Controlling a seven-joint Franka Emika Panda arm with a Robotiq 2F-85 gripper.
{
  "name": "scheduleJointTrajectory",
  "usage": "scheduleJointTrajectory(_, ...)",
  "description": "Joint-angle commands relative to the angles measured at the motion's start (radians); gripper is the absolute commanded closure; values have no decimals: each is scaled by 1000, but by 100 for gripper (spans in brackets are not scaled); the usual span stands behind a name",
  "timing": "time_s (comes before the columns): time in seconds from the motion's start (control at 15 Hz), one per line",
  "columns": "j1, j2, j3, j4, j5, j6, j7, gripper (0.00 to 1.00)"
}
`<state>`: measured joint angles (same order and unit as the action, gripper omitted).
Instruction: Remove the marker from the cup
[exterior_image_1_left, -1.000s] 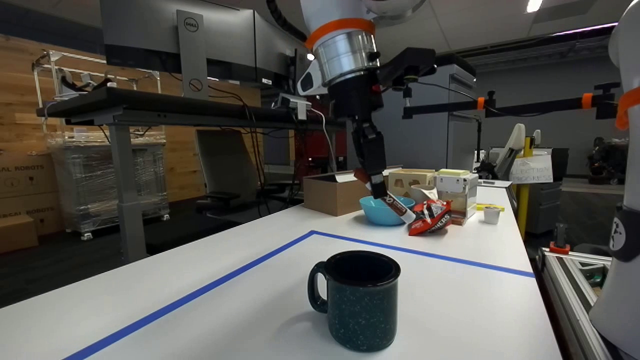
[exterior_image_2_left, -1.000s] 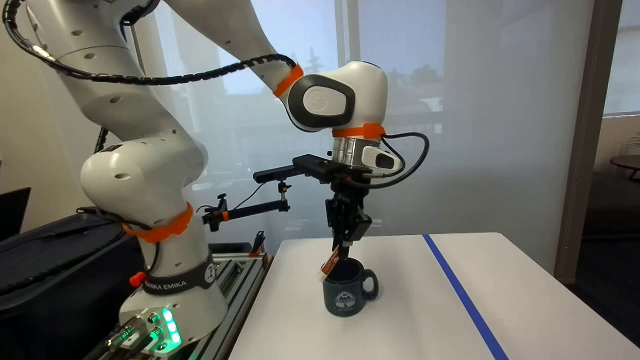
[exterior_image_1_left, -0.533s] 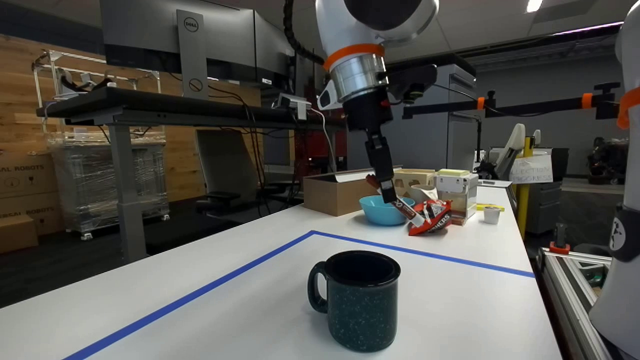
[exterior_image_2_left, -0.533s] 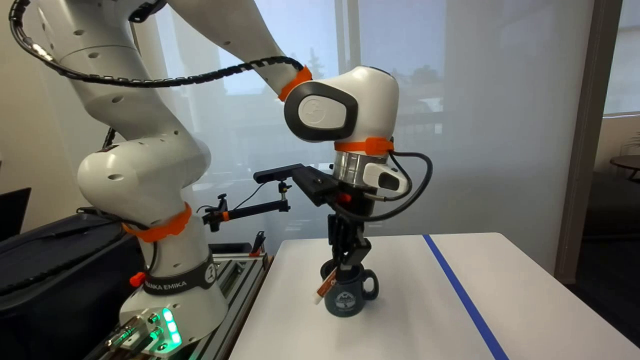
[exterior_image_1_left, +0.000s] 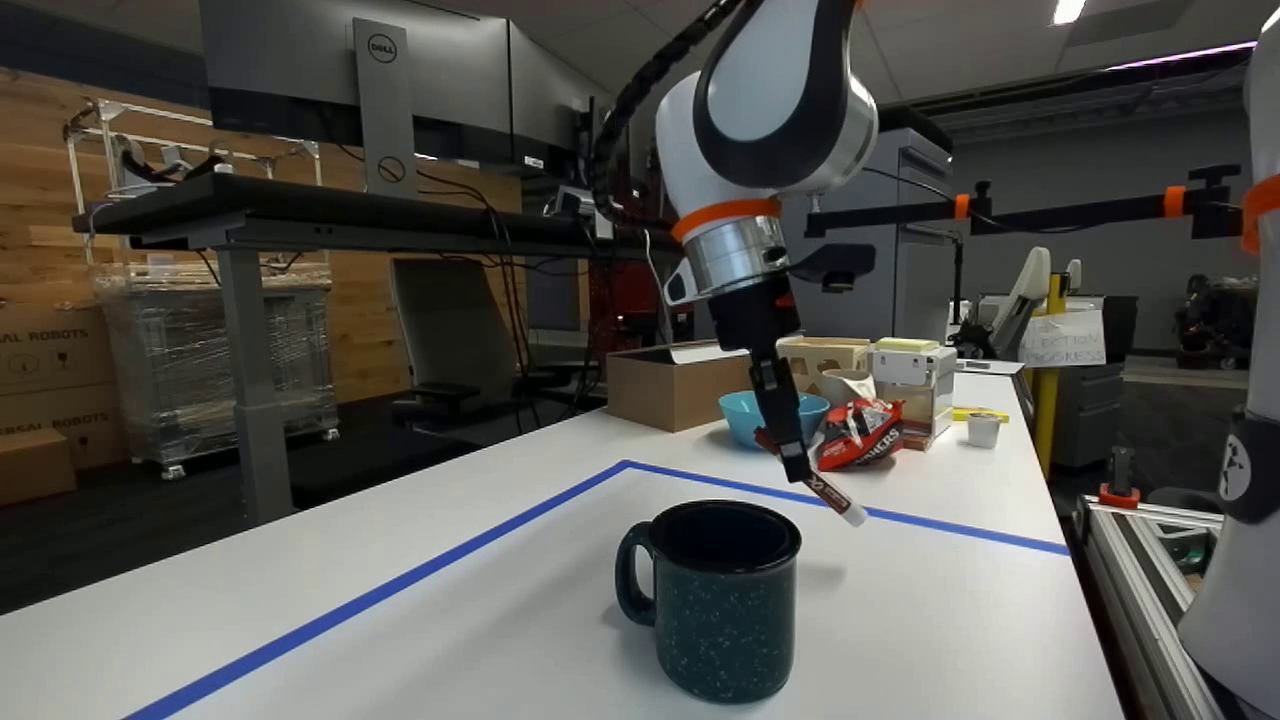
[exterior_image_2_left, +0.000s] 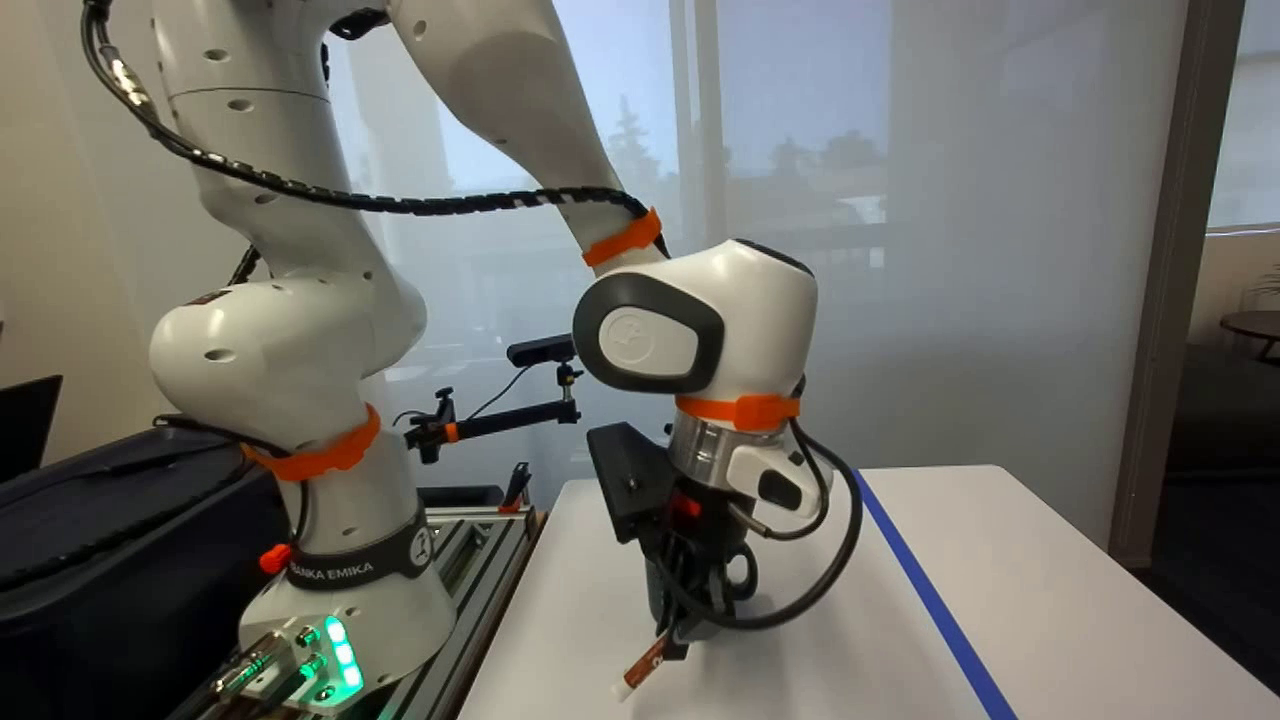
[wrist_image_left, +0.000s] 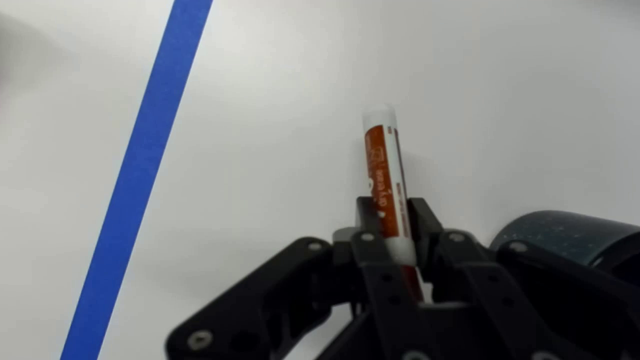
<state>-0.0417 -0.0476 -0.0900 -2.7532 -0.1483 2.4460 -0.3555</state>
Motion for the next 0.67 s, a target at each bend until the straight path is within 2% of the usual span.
scheduleJointTrajectory(0.0, -25, 100, -5, 1, -22, 89, -4, 95)
scheduleJointTrajectory(0.33, -47, 173, -15, 4, -56, 148, 12, 95)
scheduleJointTrajectory(0.4, -49, 171, -17, 8, -65, 143, 17, 67)
scheduleJointTrajectory(0.47, -49, 163, -19, 9, -76, 136, 27, 55)
scheduleJointTrajectory(0.6, -51, 149, -23, 9, -86, 139, 32, 41)
